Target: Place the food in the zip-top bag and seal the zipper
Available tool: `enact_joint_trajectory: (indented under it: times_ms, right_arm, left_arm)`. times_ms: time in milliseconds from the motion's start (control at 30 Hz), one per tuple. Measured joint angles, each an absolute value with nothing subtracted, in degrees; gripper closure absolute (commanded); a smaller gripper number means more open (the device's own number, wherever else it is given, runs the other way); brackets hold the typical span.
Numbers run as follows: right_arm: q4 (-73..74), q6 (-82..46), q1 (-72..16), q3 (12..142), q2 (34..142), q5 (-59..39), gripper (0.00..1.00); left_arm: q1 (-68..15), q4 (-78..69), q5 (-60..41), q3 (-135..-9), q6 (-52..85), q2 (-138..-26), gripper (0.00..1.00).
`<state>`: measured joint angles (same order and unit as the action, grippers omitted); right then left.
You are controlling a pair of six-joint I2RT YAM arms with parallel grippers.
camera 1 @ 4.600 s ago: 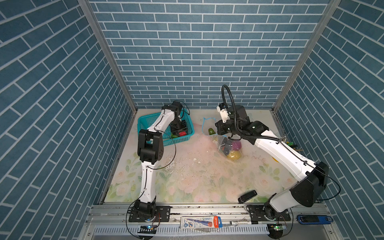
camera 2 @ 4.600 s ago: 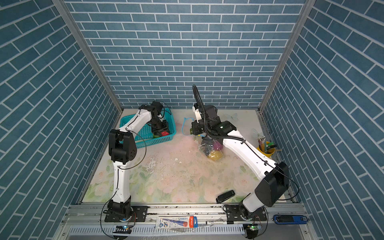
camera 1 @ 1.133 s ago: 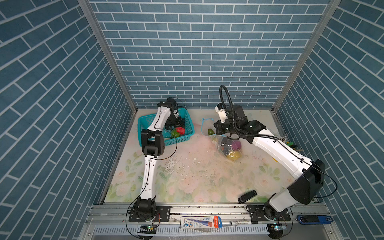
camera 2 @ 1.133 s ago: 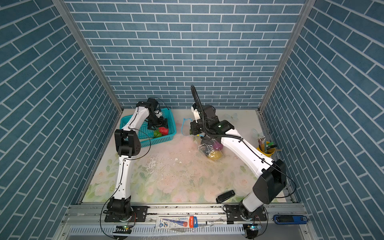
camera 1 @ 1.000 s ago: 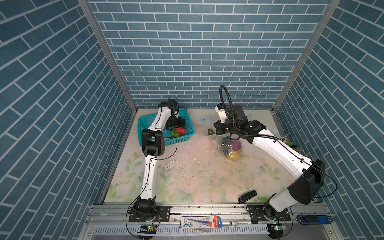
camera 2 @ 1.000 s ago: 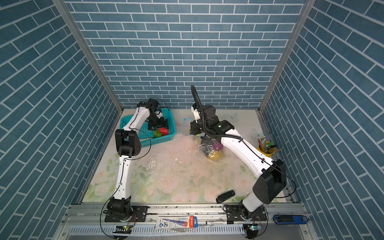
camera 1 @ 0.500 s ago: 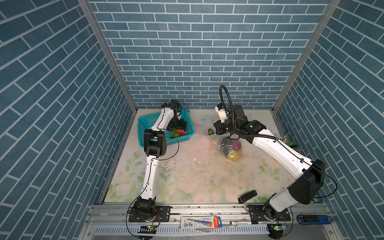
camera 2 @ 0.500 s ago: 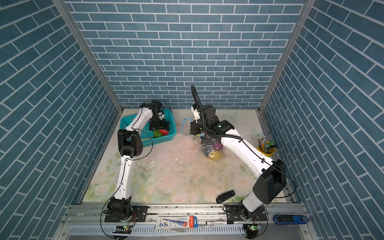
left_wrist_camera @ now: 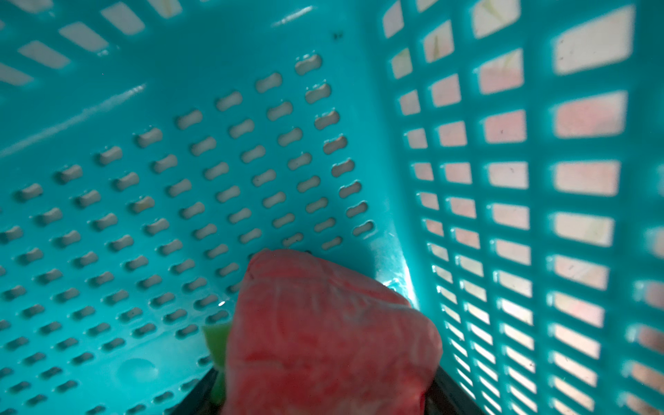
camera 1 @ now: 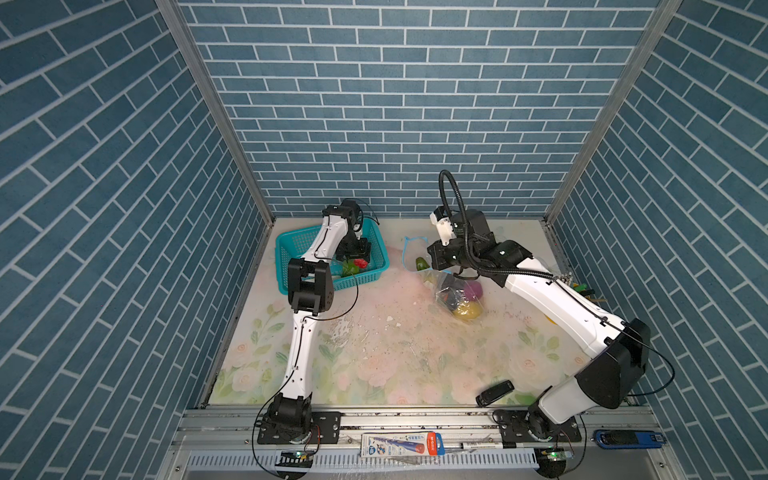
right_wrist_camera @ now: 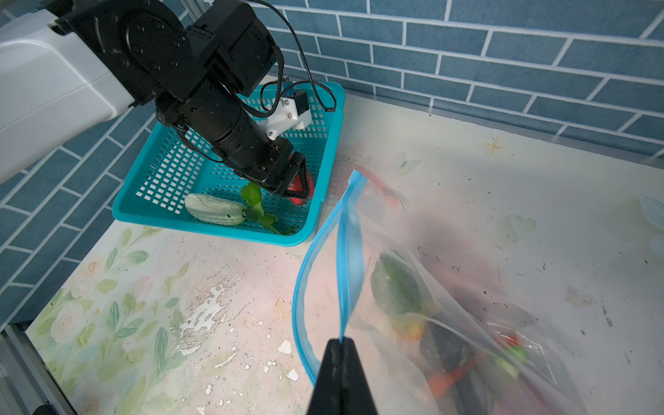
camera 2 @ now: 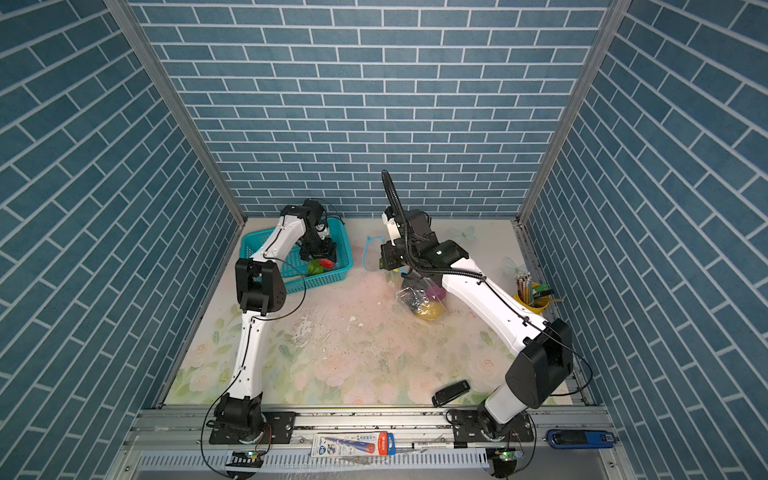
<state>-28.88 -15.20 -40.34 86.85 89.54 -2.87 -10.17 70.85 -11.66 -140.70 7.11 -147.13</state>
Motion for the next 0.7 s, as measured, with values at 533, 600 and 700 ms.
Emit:
enact_joint_trajectory:
  times_ms: [533,600,700]
  right_arm:
    - [-29.85,-15.20,-40.49,87.81,89.54,-2.87,1.00]
    - [-29.87,-15.18,-40.49,87.81,89.54,-2.90,1.00]
    - [-29.91,-15.20,-40.49,87.81,89.54,-2.96,1.00]
  left_arm:
    - [-7.64,69.58,-14.24,-139.68,8.78,-146.34,0.44]
    - [-7.44,69.19,-14.72,-138.47,9.08,-145.23,0.45]
    - [-7.31,68.38,-15.46,-136.75,9.63,-143.02,0.45]
